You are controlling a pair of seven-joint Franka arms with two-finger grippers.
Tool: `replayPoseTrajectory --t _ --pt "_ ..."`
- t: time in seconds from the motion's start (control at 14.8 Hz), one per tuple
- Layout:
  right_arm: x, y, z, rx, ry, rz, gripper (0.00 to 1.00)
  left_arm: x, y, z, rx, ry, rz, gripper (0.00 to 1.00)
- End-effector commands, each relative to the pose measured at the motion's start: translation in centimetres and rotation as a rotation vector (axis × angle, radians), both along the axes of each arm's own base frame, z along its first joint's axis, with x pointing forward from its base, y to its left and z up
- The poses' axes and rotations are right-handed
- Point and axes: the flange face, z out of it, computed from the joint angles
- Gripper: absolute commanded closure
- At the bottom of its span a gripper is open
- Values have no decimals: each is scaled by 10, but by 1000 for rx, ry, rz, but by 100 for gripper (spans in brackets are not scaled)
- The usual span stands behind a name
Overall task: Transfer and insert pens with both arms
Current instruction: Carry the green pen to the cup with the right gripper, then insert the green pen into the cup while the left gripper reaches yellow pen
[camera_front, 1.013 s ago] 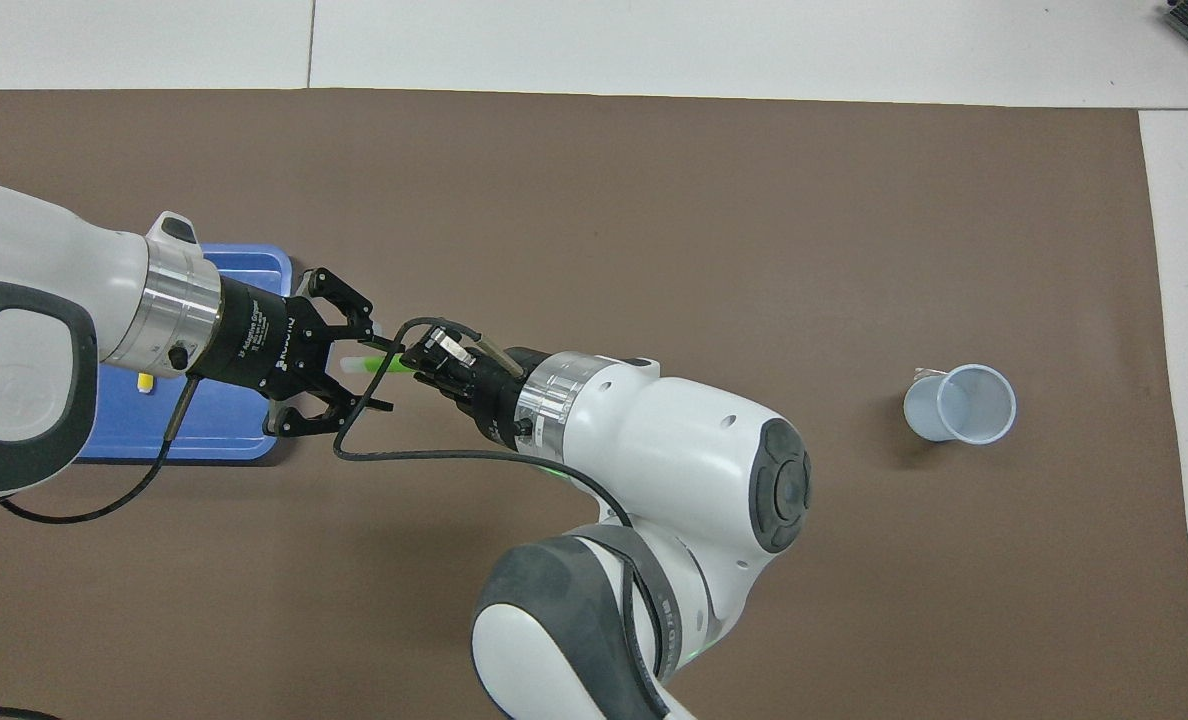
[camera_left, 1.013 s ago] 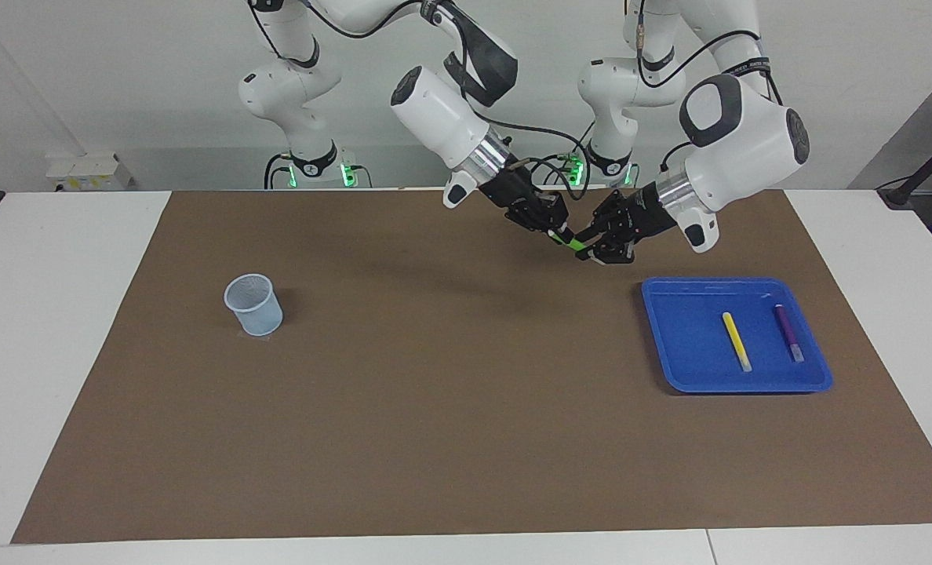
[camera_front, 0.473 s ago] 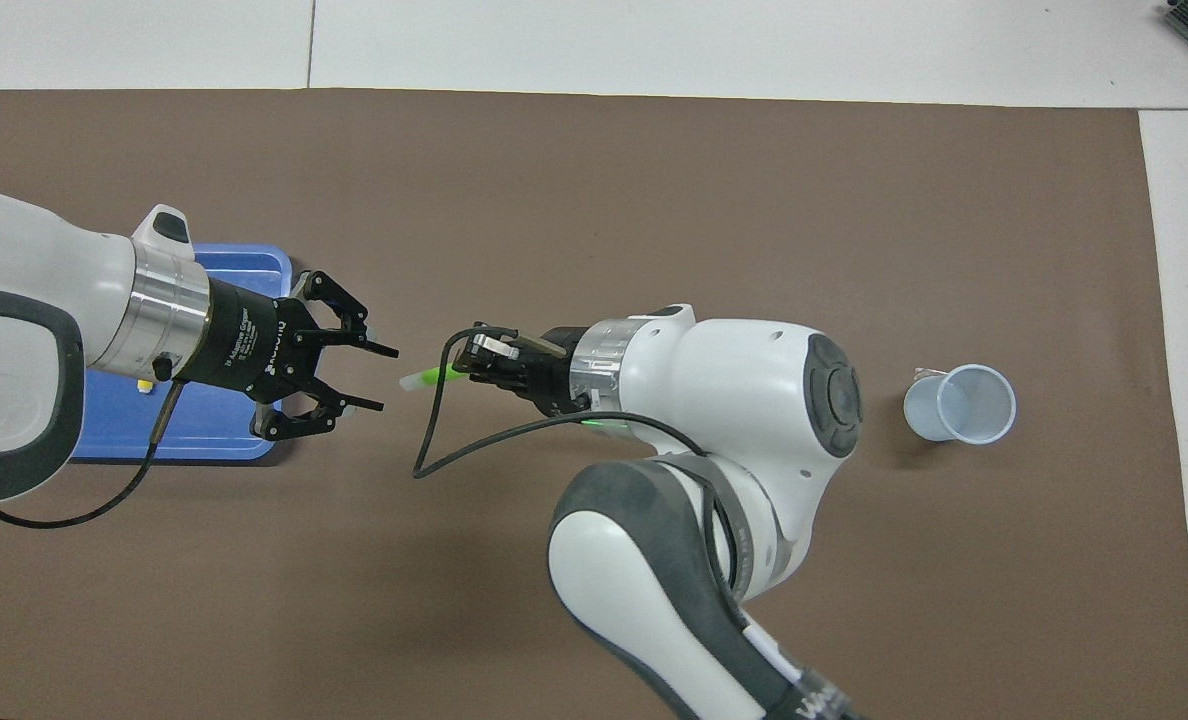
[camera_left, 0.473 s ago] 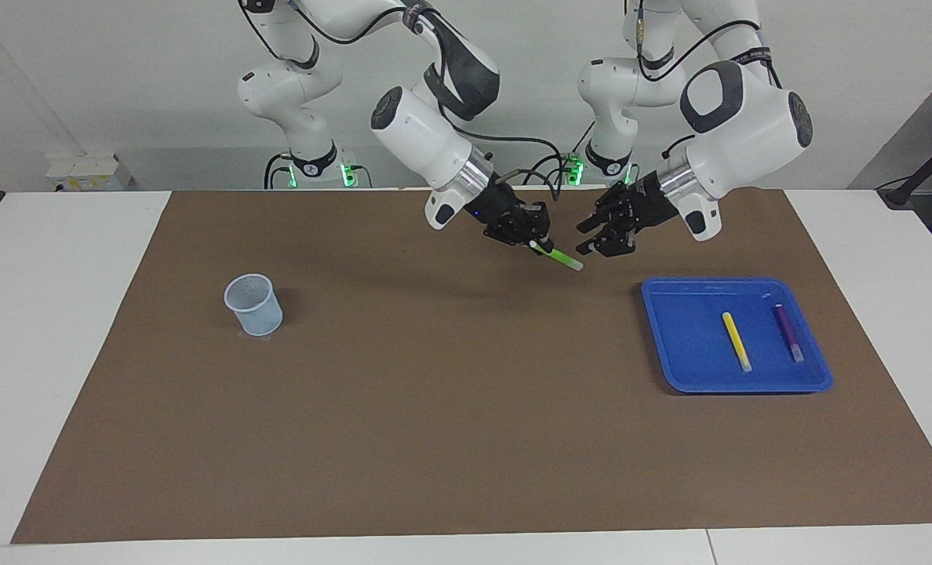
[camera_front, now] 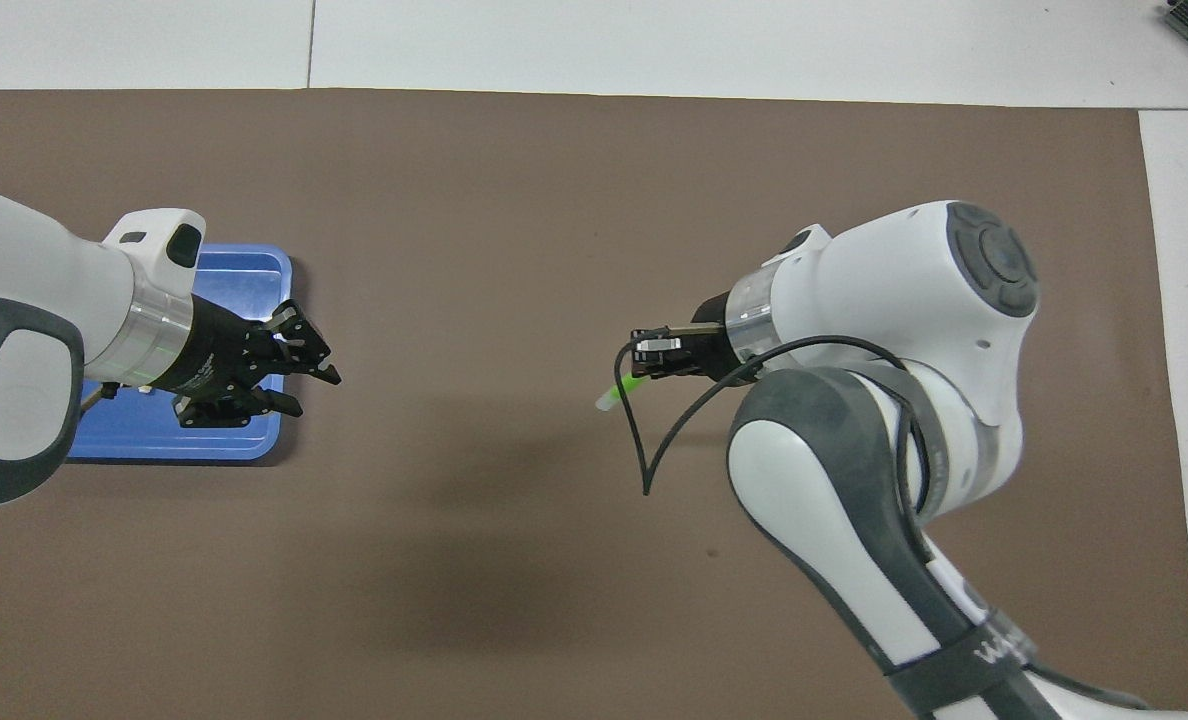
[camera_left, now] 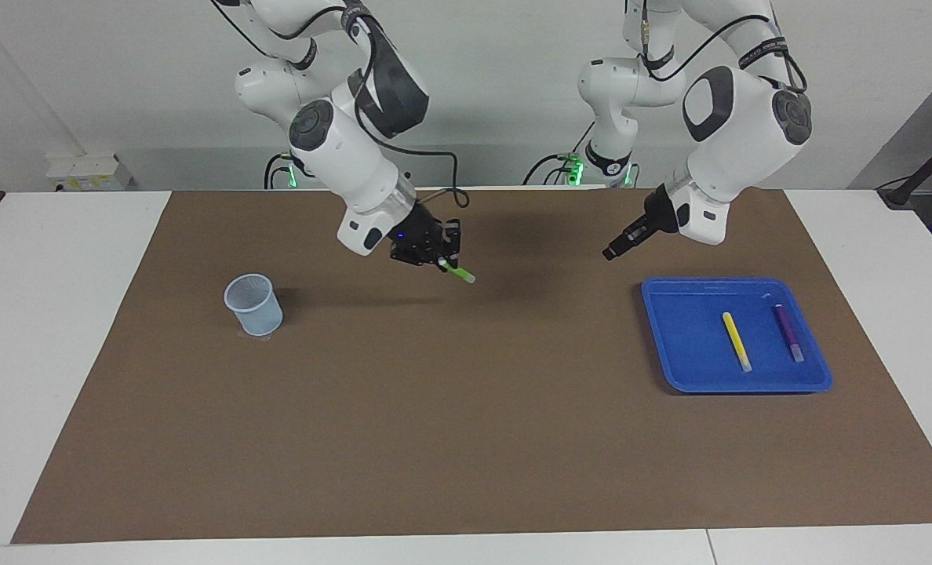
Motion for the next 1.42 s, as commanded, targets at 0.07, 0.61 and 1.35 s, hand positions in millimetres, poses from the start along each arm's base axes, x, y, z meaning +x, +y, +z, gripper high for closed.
replayPoseTrajectory --t 0.07,0.61,1.35 --pt "-13 -87 32 -175 -17 266 100 2 64 2 56 -114 -271 50" --pt "6 -204 27 -468 -119 792 100 21 146 -23 192 -257 -523 48" --pt "-23 -248 -41 -401 -184 583 96 58 201 -103 264 -346 -492 43"
